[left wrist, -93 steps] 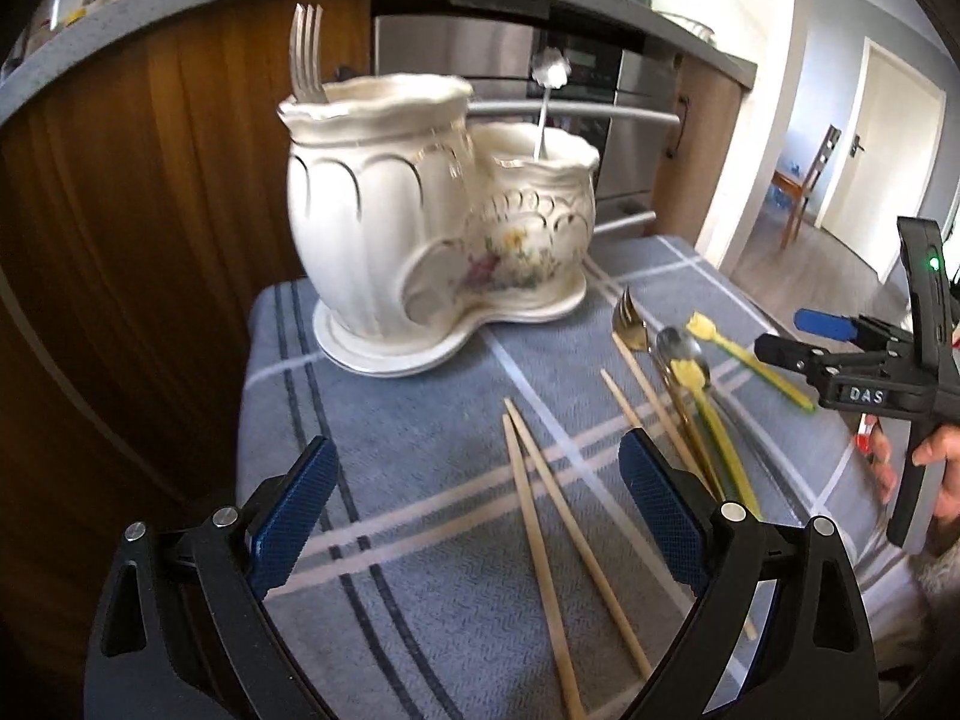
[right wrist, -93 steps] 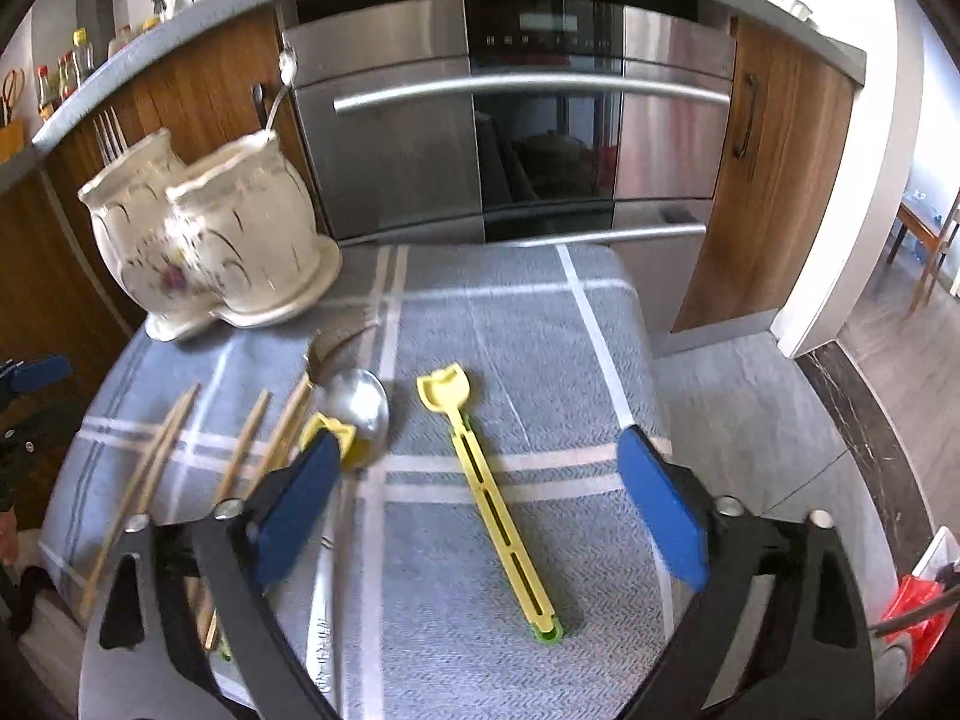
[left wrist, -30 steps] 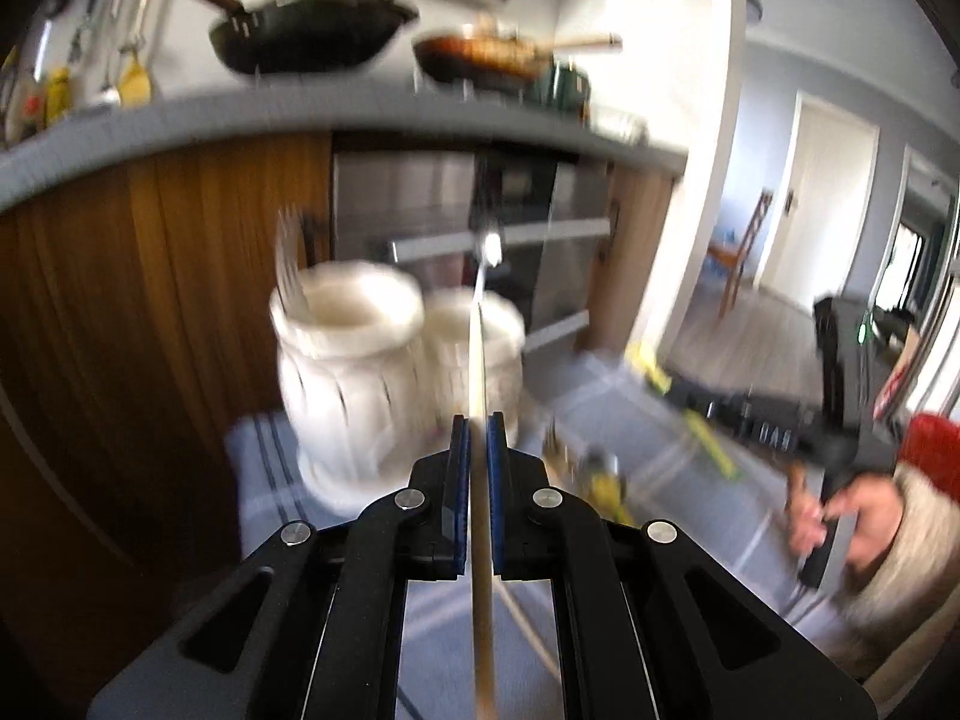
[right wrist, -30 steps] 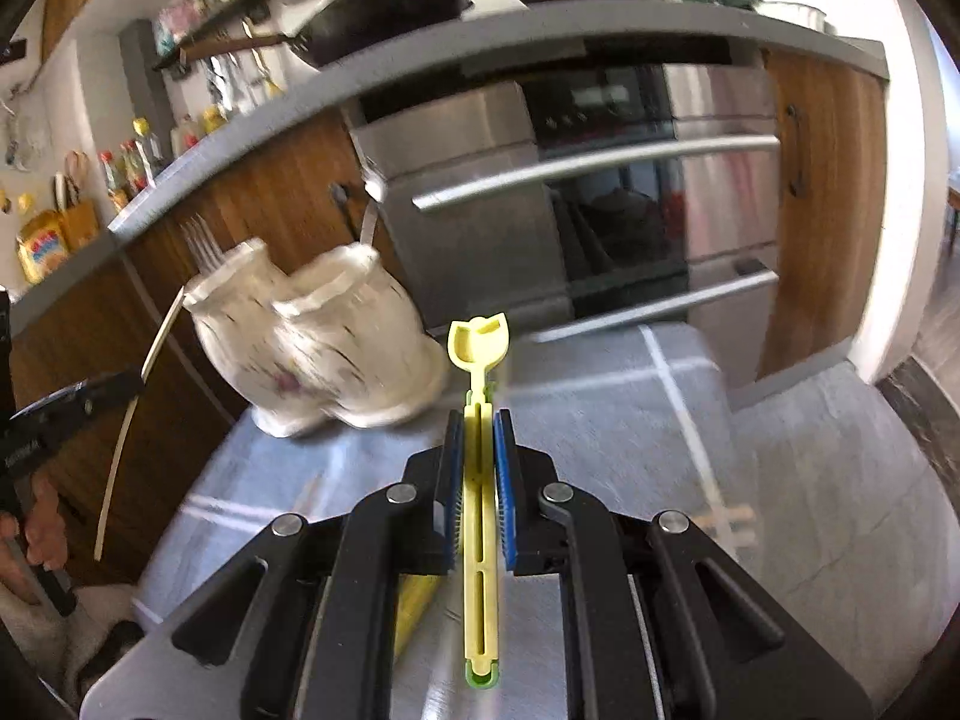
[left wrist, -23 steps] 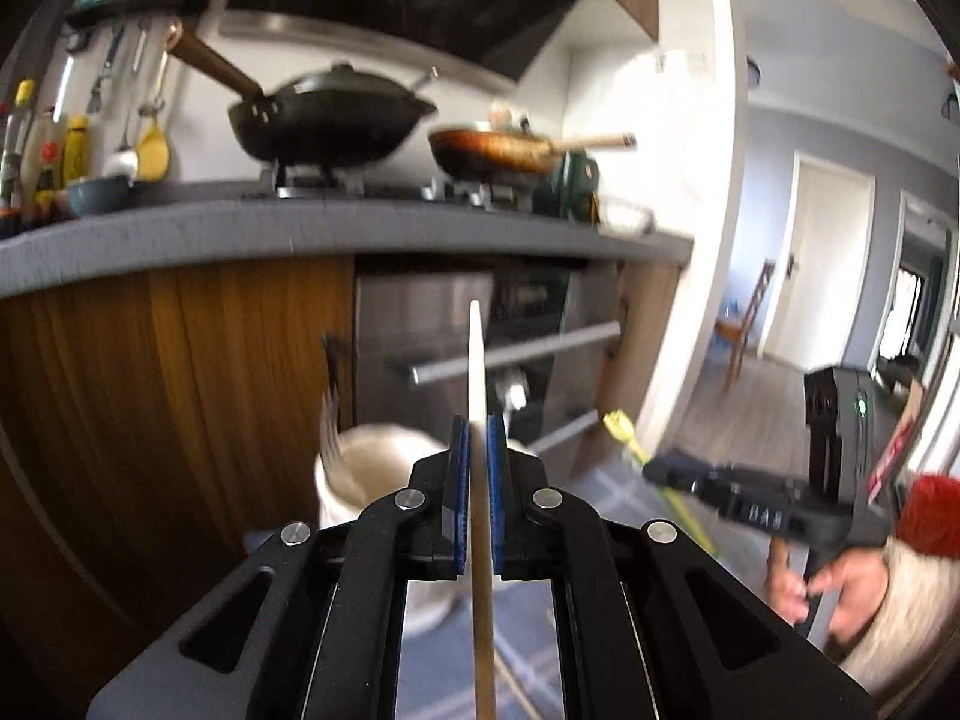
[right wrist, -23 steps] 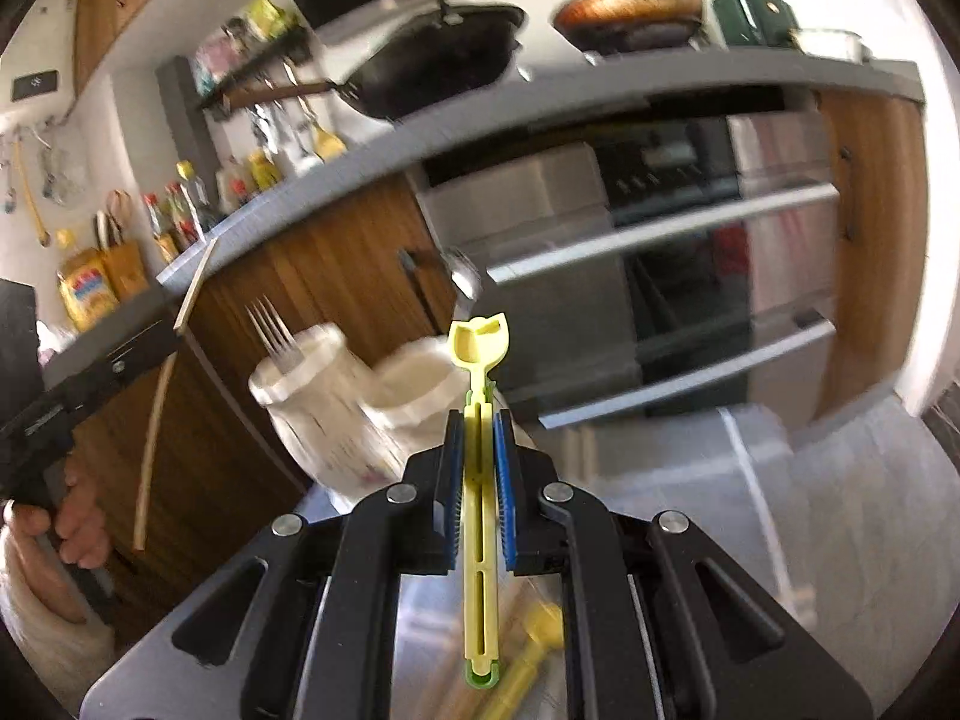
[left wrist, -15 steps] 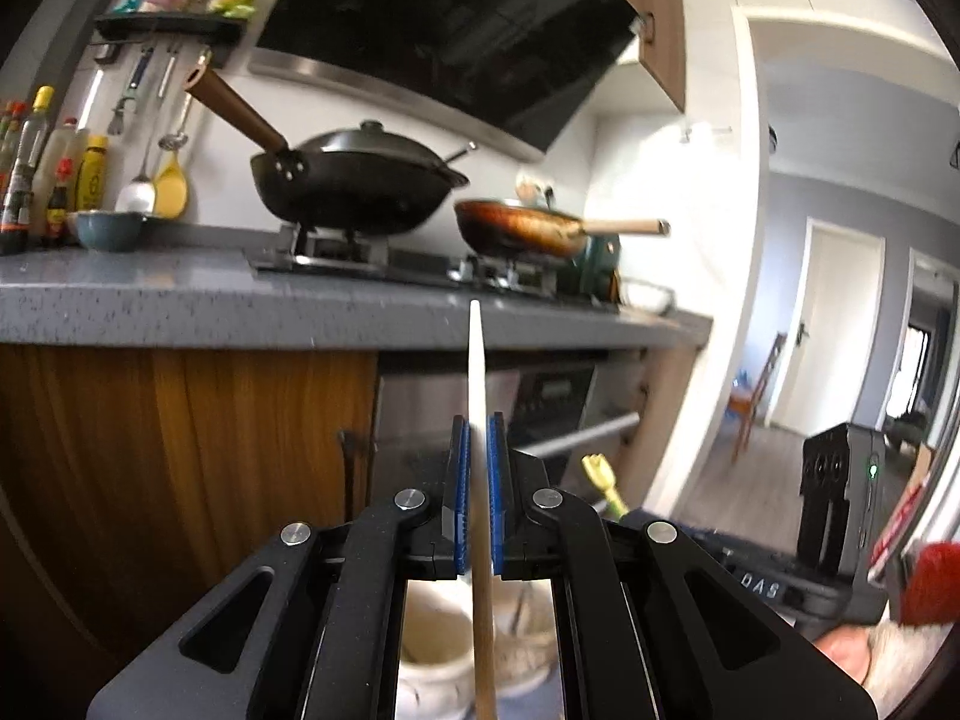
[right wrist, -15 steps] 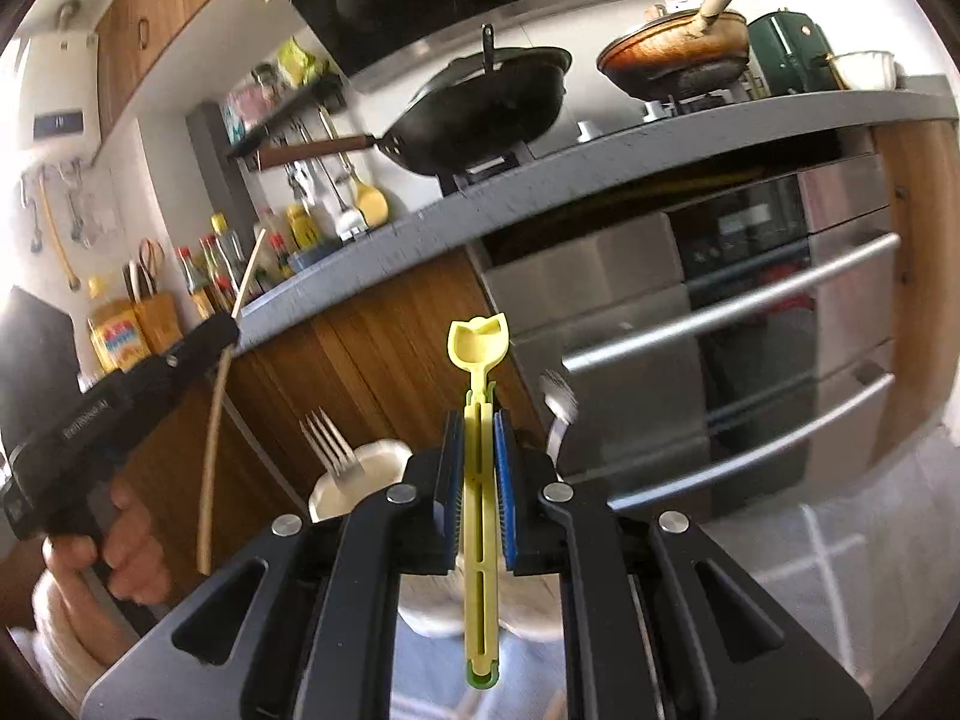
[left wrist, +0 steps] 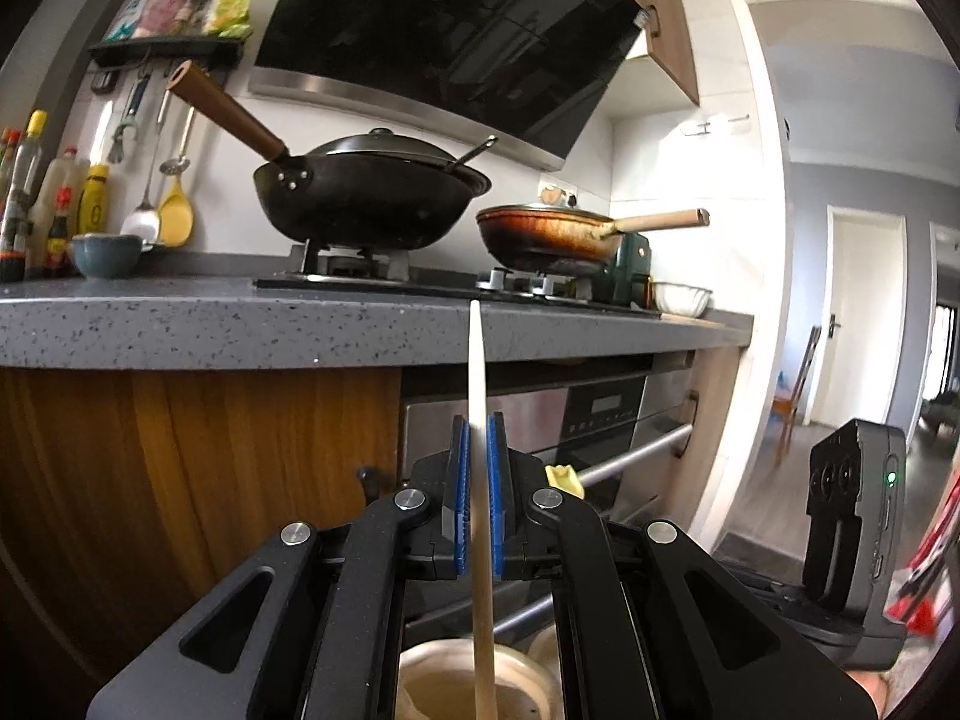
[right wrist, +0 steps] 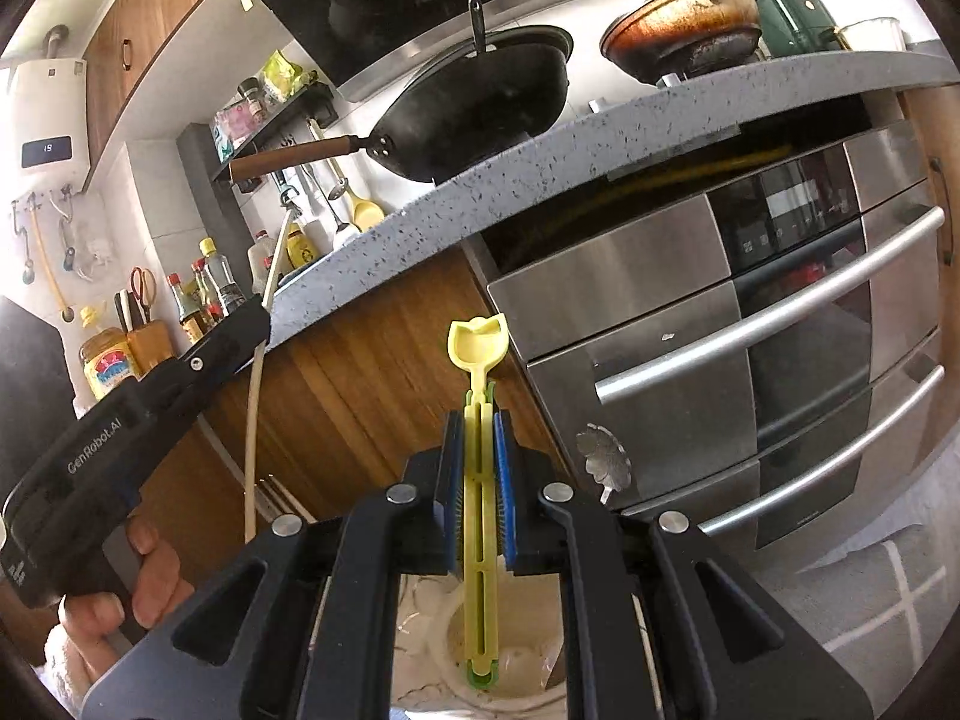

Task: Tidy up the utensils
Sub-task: 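Insert the chopstick into the larger cup while the right tool inserts the clip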

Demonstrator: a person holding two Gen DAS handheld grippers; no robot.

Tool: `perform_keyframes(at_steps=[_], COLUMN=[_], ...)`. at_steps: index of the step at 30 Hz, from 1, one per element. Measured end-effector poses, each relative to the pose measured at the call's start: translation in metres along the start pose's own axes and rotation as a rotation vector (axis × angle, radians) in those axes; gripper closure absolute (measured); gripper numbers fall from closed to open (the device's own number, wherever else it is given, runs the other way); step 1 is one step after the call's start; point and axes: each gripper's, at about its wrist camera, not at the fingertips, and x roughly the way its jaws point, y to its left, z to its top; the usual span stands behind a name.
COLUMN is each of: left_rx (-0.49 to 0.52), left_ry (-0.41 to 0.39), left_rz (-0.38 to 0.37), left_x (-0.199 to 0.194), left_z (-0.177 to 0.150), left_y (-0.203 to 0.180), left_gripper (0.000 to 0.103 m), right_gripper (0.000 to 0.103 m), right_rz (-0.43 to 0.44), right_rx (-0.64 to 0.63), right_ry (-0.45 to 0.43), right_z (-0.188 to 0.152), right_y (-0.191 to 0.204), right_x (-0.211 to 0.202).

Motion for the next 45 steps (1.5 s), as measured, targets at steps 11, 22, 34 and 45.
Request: perform_keyframes(at_steps=[11,22,34,45], left_rx=[0.062,0.03,-0.049,-0.048], left_ry=[-0.038,0.032,0.287,0.346], left_rz=[0.022,-0.016,-0.079,-0.074], left_x=[0.006,-0.014,-0.008,-0.002], left_z=[-0.017,-0.03,-0.048,-0.053], left_y=[-0.005,0.004,0.01,0.011], left_gripper=[0.097,0.097,0.097,0.097], right_gripper=[0.093,0.093,0.093,0.093], right_rz=[-0.012,-0.025,-0.101,-0.151], right_rx=[-0.044,-0.071,-0.066,-0.111], right_ry=[0.024,0.067,0.187,0.254], right_z=[-0.022,-0.031,-0.04,-0.04], right_y=[-0.002,-0.004,-0.005,0.009], right_x=[0.01,-0.004,-0.003,0.006])
